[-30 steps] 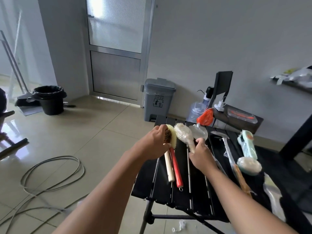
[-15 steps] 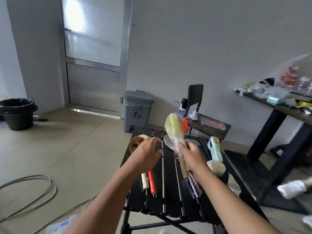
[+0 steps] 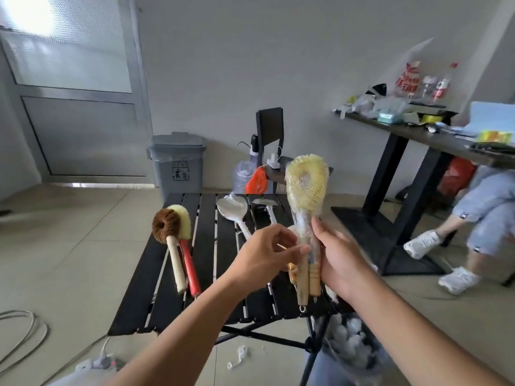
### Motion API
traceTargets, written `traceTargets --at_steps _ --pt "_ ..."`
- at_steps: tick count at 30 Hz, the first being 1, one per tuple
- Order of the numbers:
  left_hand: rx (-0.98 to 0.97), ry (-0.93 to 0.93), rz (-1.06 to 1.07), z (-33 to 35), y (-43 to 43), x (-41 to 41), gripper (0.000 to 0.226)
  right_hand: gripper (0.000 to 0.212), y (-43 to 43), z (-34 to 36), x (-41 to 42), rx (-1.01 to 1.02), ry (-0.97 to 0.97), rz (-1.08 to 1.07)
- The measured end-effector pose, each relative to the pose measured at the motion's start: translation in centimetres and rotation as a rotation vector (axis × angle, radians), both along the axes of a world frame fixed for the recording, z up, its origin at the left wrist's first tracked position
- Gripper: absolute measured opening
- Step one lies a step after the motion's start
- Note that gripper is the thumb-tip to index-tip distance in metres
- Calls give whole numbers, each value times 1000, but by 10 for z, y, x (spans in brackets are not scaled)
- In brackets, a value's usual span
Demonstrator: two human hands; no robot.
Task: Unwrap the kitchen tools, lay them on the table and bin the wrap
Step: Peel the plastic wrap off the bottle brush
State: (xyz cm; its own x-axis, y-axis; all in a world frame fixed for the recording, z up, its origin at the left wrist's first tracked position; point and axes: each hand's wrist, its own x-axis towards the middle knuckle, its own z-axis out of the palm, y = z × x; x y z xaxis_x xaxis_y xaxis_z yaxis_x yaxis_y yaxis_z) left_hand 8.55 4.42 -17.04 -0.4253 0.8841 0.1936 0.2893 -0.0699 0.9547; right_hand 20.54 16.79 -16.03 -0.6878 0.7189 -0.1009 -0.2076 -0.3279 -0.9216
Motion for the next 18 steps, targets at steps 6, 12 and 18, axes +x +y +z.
traceTargets --at_steps 6,12,18 --pt "6 -154 62 -14 27 8 21 44 24 -15 8 -31 40 53" --pt "-71 63 127 -26 39 0 18 25 34 -33 0 -57 22 40" --pt "-140 253 115 -28 26 -9 15 33 31 -48 7 -86 15 33"
